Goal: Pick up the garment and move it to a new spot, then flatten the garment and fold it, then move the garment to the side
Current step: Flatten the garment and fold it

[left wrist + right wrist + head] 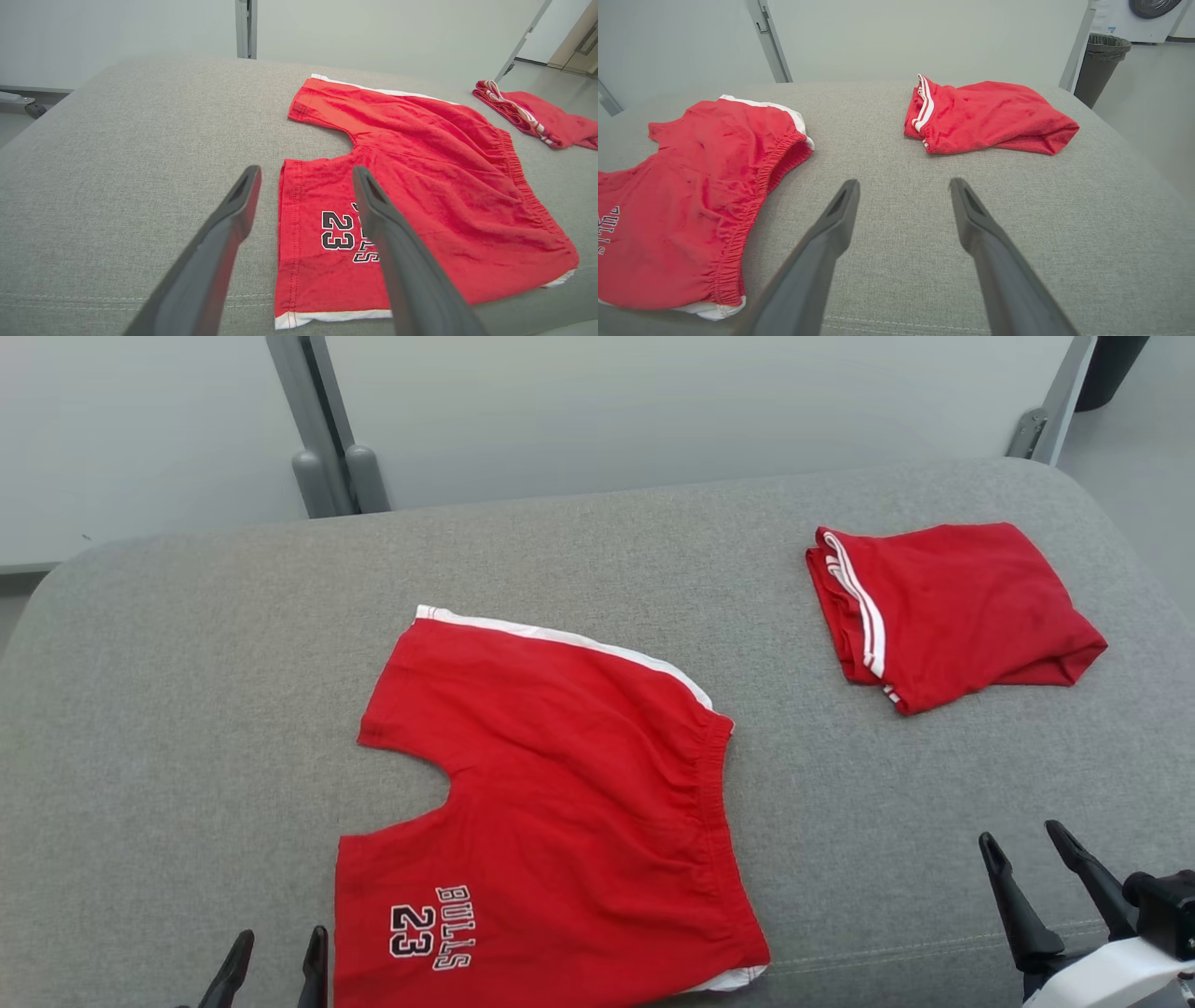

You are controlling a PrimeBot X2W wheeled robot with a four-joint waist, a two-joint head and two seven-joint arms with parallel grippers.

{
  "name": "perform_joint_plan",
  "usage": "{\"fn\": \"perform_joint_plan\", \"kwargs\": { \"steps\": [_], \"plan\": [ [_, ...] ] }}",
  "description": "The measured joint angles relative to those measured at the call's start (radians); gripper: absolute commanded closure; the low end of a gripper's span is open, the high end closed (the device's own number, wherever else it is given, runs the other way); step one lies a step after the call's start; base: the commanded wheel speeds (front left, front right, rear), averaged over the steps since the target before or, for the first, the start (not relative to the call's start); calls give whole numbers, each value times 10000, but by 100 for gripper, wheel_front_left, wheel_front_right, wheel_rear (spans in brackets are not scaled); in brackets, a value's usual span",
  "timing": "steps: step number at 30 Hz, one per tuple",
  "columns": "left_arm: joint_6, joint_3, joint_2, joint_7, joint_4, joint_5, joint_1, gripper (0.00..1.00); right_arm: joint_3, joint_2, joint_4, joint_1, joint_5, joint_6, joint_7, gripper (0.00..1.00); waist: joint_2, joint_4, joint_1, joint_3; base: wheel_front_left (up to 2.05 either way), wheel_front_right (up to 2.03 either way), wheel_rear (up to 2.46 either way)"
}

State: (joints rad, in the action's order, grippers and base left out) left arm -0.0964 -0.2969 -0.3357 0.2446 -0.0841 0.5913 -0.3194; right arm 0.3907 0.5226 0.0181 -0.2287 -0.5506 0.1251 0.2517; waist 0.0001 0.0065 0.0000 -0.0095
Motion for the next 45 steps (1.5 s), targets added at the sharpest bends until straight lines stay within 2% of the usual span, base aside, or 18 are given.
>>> {"fn": "perform_joint_plan", "kwargs": {
  "steps": [7,13,24,34,35,38,45],
  "plan": [
    [0,-13,40,31,-284,-454,-176,0,-963,-899,-445,-67,855,0,0,0,0,-150,0,-182,0,0,0],
    [-2,17,77,31,-362,-596,-346,0,-1214,-1275,-654,-103,1367,0,0,0,0,-180,0,-228,0,0,0],
    [-8,397,370,40,-650,-771,-421,0,-1593,-1737,-754,-692,1925,0,0,0,0,-279,0,-286,0,0,0],
    [-8,424,575,40,-754,-943,-513,0,-1530,-1812,-844,-904,2263,-6,0,0,0,-335,0,-275,0,0,0],
    [-6,416,604,40,-738,-941,-540,0,-1407,-1797,-813,-905,2353,-42,0,0,0,-337,0,-266,0,0,0],
    [36,309,642,42,-495,-884,-801,0,-736,-1699,-558,-907,2491,-470,0,0,0,-346,0,-205,0,0,0],
    [552,-107,679,-148,203,-408,-918,0,819,-1647,468,-850,3049,-1383,-219,0,0,-318,0,94,0,0,0]
  ]
}}
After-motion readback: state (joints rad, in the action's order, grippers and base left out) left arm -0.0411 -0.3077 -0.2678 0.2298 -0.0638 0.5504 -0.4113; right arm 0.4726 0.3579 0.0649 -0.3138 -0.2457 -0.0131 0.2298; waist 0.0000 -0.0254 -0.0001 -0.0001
